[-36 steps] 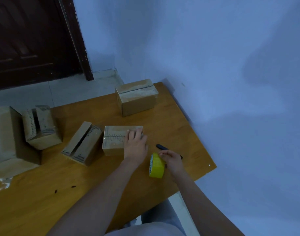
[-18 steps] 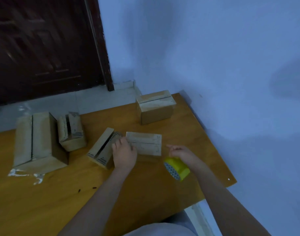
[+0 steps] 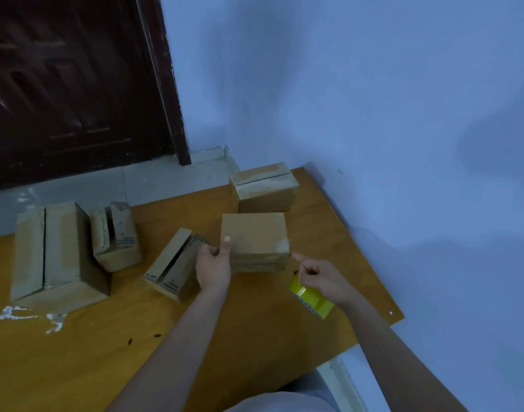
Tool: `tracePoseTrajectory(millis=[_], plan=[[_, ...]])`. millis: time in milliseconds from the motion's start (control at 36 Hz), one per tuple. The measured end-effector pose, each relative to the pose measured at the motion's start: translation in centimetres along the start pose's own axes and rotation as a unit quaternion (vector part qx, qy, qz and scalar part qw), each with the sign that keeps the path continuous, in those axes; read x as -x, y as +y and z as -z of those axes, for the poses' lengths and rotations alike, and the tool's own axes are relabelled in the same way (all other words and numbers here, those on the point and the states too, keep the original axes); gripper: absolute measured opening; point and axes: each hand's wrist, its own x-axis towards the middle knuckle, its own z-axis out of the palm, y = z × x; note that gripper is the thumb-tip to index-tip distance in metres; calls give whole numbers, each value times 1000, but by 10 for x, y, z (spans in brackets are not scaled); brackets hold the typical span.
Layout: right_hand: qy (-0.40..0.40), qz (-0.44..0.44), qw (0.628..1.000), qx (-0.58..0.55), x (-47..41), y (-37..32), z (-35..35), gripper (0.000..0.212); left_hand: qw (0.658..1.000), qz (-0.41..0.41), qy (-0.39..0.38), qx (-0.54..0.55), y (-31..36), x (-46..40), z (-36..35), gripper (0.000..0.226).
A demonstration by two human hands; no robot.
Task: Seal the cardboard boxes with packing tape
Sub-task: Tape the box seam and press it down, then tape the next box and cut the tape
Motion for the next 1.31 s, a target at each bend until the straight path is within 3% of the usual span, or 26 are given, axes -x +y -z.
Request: tracePoseTrajectory(millis=[111,250,361,583,667,778,917,972,1028,1139,1194,1306], plan=[[9,-23,1000,6,-3,14,-2,30,995,-66,-43,58,-16,2,-2,21],[-24,-64,996,52,-8,21,-13,29,991,-76,-103,42,-44,7,2,23],[-35,-80,992,88,-15,36,-27,42,991,-77,-110,-24,-62,14,5,34],[-56,-98,989,93,-22,30,-30,30,977,-89,-137,-141,-77,13,4,44],[-49,-120,988,82,-22,30,-25,37,973,-68,-142,-172,-79,10,5,42],[12,-118,992,51,-17,37,-12,39,977,-79,-75,-185,-75,5,9,36],[42,-100,994,-29,-7,13,18,22,977,-191,37,-89,-33,3,17,13],[30,-65,997,-27,-5,-5,26,24,966,-252,-3,-64,-8,4,17,10],[27,-30,999,-8,-7,-24,29,25,948,-296,-105,-58,15,8,14,4],[11,24,999,20,-16,-58,22,19,898,-271,-331,-104,50,18,-3,40],[8,32,999,24,-20,-69,19,19,886,-265,-357,-132,56,22,-11,42],[1,46,997,55,-26,-81,15,21,895,-280,-320,-131,58,23,-12,34]])
